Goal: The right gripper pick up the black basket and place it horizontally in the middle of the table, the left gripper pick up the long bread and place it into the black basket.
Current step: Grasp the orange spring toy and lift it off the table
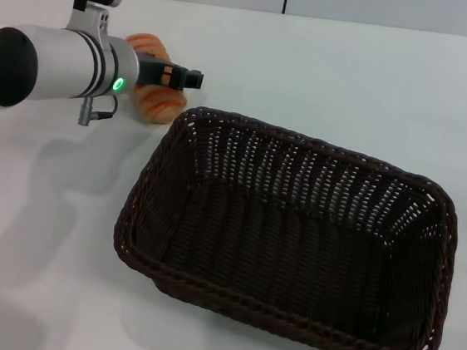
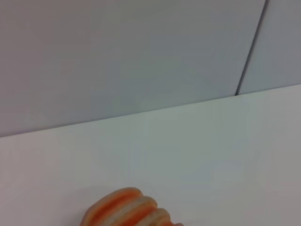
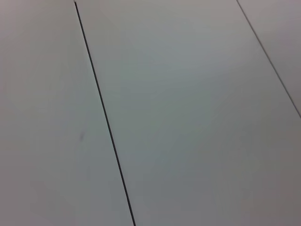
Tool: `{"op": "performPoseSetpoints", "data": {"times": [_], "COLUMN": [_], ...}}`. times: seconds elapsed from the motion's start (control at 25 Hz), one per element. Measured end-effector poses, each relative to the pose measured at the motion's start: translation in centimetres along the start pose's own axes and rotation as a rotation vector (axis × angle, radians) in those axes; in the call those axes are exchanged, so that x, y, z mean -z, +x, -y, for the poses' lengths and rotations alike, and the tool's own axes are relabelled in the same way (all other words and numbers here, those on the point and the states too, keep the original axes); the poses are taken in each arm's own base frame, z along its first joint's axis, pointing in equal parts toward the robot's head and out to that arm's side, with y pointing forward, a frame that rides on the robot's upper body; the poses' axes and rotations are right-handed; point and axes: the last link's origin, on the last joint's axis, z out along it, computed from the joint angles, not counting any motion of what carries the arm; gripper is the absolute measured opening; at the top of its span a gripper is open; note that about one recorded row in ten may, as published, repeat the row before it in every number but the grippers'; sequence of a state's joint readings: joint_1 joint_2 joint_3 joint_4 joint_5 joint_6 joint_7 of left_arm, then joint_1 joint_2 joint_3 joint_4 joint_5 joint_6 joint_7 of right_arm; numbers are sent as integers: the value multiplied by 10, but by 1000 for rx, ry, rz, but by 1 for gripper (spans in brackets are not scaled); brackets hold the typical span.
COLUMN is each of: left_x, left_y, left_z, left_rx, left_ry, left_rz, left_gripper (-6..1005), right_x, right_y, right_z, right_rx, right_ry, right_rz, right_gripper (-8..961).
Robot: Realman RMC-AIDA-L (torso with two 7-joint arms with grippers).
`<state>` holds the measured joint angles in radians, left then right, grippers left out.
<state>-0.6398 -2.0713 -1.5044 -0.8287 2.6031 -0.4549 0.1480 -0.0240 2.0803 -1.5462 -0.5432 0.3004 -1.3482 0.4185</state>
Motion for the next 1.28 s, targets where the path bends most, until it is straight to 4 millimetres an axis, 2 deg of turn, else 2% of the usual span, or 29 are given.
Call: {"op": "performPoseSetpoints", "data": {"times": [0.36,1.0,1.28], "left_x": [18,6,3], "left_y": [-5,-20,-24], "left_z": [12,15,8], "left_rx": [36,63,36], "left_ry": [21,38,24], "left_rz": [-72,-30,9], "left_gripper": [854,850,837], "right_x": [-1,3,5], "right_y": [0,-2,-2], "right_z": [-3,-3,-2], "right_rx": [1,14,17], "right_ry": [-20,-42,-42], "right_rz": [-1,-2,-7], "right_gripper": [841,842,842]}}
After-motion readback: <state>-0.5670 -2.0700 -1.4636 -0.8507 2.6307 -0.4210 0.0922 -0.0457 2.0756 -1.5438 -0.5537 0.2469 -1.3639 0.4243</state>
